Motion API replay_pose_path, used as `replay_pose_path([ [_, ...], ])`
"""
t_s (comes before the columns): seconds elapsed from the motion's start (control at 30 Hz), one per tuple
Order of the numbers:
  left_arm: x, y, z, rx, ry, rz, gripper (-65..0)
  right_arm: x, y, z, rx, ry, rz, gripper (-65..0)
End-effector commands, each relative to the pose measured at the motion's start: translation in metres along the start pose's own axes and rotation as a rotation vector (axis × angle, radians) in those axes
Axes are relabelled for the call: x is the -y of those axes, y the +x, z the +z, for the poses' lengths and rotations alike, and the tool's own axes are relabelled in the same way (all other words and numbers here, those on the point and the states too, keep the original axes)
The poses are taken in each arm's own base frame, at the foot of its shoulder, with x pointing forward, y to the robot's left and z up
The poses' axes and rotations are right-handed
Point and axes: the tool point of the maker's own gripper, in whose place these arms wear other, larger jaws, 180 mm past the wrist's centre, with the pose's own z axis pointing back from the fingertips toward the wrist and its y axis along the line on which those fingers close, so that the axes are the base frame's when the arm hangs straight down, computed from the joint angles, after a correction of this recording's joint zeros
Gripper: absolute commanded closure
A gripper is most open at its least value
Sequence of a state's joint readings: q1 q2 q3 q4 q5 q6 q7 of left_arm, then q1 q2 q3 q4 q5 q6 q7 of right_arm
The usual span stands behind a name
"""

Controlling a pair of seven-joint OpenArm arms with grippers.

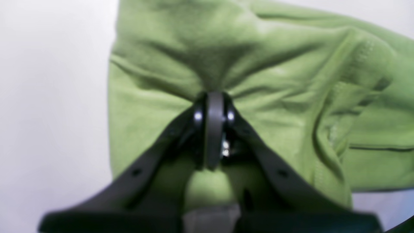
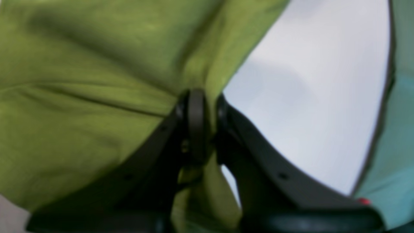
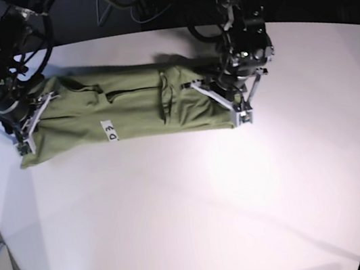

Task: Fold the T-shirt properly
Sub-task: 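Lift the strip end with the right gripper and fold it toward the left gripper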

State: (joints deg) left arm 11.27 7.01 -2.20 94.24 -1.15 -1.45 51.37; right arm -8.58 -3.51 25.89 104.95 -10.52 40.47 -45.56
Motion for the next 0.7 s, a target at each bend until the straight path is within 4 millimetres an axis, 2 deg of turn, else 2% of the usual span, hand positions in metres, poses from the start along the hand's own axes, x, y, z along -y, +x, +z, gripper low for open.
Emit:
replay_pose_path([
  [0.0, -0.008, -0.015, 0.0, -0.063, 0.041, -0.001, -1.0, 0.003, 0.012, 0.003, 0.026, -0.025, 0.028, -0.6],
  [0.5, -0.006, -0.015, 0.0, -0.063, 0.037, -0.003, -1.0, -0.082, 0.044, -0.003, -0.008, 0.041, 0.353, -0.4],
  [0.67, -0.001, -0.015, 0.0, -0.063, 0.028, 0.005, -1.0, -0.127, 0.051, 0.001, 0.03, 0.133, 0.454, -0.4],
])
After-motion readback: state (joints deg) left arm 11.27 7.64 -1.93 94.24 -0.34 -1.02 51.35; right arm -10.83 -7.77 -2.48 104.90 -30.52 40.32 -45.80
